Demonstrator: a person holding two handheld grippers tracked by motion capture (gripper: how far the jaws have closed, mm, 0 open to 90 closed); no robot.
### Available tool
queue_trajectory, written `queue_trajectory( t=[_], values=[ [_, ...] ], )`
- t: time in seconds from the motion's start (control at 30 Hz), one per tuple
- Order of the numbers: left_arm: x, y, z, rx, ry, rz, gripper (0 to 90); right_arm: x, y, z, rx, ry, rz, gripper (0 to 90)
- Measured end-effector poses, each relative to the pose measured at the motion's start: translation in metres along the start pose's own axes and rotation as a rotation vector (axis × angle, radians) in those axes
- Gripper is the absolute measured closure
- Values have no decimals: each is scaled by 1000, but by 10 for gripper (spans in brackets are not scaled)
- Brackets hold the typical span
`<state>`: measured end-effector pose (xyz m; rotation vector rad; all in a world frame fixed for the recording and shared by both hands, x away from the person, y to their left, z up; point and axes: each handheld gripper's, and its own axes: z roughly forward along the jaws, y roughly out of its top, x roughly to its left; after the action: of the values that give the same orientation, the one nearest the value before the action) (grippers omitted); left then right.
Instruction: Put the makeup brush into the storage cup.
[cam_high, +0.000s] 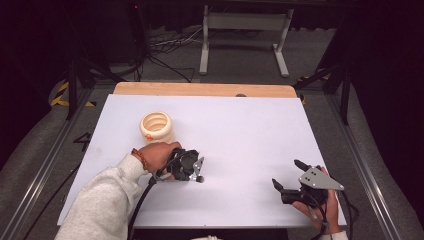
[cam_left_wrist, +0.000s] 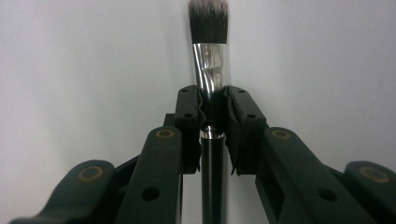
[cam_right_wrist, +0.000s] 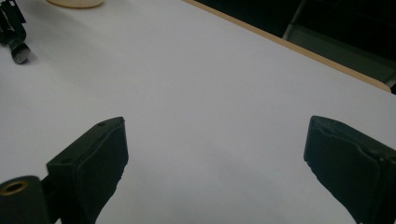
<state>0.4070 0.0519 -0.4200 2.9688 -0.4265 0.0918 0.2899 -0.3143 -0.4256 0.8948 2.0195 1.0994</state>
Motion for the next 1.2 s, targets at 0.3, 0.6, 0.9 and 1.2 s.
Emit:
queue_trajectory(
  t=[0.3, 0.6, 0.9, 1.2],
  values=[
    [-6, -13, -4, -15, 75, -39, 787, -1, 0, 0, 3, -6, 6, 72],
    [-12, -26, -13, -100, 156, -75, 788, -2, 0, -1, 8, -12, 18, 74],
    [-21, -28, -13, -126, 208, -89, 788, -2, 0, -2, 9, -15, 13, 74],
    [-34, -35, -15, -144, 262, -105, 788, -2, 0, -2, 10, -16, 16, 74]
  ],
)
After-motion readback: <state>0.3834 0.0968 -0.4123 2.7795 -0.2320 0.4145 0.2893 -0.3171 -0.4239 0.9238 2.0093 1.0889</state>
